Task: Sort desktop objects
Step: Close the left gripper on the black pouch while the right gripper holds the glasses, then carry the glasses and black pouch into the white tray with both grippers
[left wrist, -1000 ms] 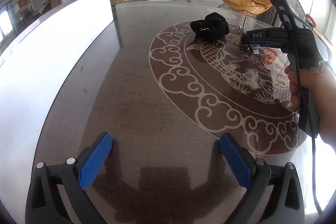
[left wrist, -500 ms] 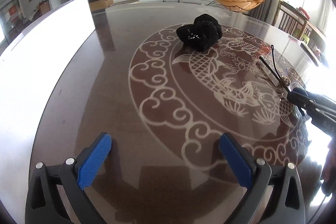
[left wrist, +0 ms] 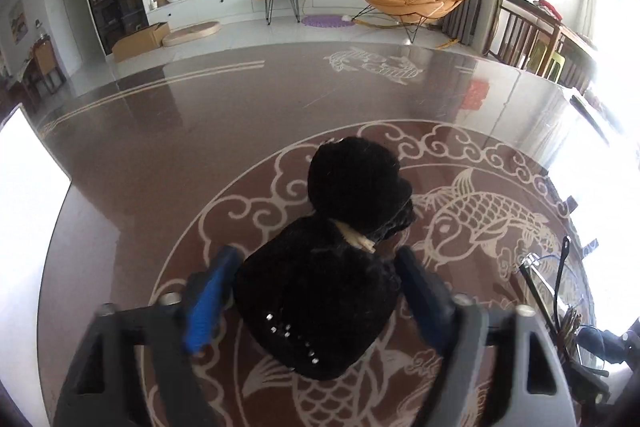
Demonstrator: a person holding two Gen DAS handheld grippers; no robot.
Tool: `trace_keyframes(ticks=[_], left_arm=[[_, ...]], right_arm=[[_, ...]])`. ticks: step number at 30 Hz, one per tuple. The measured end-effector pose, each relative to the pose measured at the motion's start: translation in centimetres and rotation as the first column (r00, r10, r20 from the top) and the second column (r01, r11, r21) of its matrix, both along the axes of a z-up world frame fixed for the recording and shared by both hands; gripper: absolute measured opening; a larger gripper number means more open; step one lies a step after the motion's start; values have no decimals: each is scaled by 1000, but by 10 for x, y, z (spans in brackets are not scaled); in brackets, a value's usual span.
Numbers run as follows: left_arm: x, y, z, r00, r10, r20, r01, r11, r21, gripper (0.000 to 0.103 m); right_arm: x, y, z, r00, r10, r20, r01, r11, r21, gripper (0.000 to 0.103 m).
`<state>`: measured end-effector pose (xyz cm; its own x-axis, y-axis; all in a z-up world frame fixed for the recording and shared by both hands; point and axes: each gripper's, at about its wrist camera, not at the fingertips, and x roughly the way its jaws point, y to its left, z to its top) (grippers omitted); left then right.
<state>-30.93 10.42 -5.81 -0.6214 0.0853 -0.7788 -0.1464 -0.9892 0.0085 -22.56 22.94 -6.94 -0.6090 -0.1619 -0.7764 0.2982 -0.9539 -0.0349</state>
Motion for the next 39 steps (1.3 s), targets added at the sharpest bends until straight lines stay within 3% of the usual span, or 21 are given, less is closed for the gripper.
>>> trace_keyframes(ticks=[2, 5, 12, 16, 18, 20, 21, 25, 27, 29, 32, 36, 39], left_arm=[[7, 7, 2, 1000, -22, -8, 22, 1000, -19, 35], [37, 0, 4, 1000, -3, -4, 3, 1000, 10, 34], [158, -31, 5, 996, 92, -2, -92, 996, -1, 34], [213, -45, 4, 991, 133, -5, -133, 991, 13, 34], [224, -48, 4, 990, 139, -5, -139, 990, 21, 34], [223, -49, 5, 990, 142, -5, -142, 990, 20, 34], [223, -48, 5, 990, 143, -4, -143, 990, 16, 34], [220, -53, 6, 990, 142, -3, -142, 989, 51, 34], [220, -59, 6, 988, 154, -5, -153, 984, 87, 34], [225, -66, 12, 984, 177, -26, -172, 978, 120, 33], [238, -75, 36, 975, 195, -102, -174, 967, 188, 33], [262, -92, 76, 960, 225, -167, -174, 946, 275, 33], [276, -130, 119, 929, 298, -220, -215, 918, 334, 33]], right_arm=[[0, 0, 0, 1000, 0, 0, 0, 1000, 0, 26], [0, 0, 0, 1000, 0, 0, 0, 1000, 0, 26], [0, 3, 1, 1000, 11, 10, -11, 999, -30, 27], [35, 3, 1, 999, 38, 25, -36, 995, -94, 27], [57, -3, 1, 999, 43, 19, -42, 997, -65, 33], [63, -7, 0, 998, 57, 31, -55, 997, -53, 65], [59, -8, -1, 997, 55, 48, -53, 998, -44, 67], [31, -14, 1, 993, 62, 98, -60, 998, -16, 64], [22, -19, 5, 989, 77, 129, -79, 997, 13, 28], [21, -21, 11, 983, 78, 164, -82, 996, 18, 29], [29, -26, 28, 984, 112, 139, -116, 993, 25, 29], [36, -43, 72, 985, 155, 70, -152, 987, -46, 29], [33, -79, 112, 973, 228, 13, -226, 970, -90, 29]])
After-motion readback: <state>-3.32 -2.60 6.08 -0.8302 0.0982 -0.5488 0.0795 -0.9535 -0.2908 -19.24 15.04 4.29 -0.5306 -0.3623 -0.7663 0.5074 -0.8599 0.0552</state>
